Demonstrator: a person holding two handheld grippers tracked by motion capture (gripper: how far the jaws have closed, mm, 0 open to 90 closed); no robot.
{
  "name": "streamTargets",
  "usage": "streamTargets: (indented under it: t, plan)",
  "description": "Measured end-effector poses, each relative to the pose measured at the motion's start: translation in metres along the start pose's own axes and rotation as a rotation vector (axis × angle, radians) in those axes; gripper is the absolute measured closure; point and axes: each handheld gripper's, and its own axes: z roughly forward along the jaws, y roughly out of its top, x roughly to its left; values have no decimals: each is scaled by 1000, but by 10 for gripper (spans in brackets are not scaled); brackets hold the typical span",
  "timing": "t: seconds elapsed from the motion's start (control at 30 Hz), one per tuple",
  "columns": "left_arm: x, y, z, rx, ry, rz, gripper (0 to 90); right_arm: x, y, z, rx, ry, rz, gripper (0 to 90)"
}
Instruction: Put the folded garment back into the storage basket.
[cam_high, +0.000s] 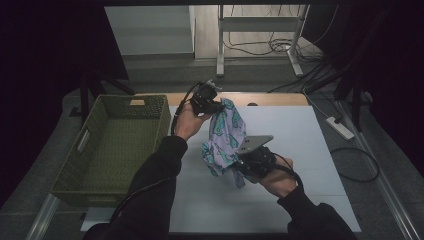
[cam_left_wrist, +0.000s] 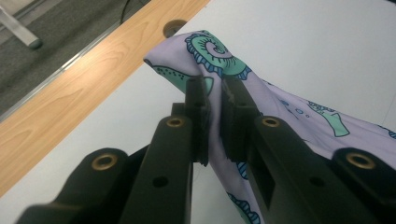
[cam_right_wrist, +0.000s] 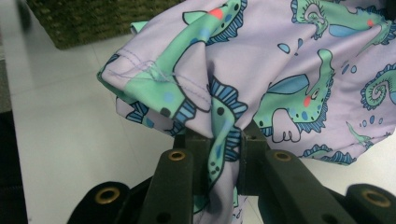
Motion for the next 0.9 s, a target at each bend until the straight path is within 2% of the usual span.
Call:
streamTargets:
  t: [0.23, 0.9]
  plan:
    - [11, -10, -20, -1, 21, -8, 825, 7, 19, 7, -31, 31, -24, 778]
    - [41, -38, -70, -18, 88, -53, 824, 24, 63, 28, -78, 66, -78, 777]
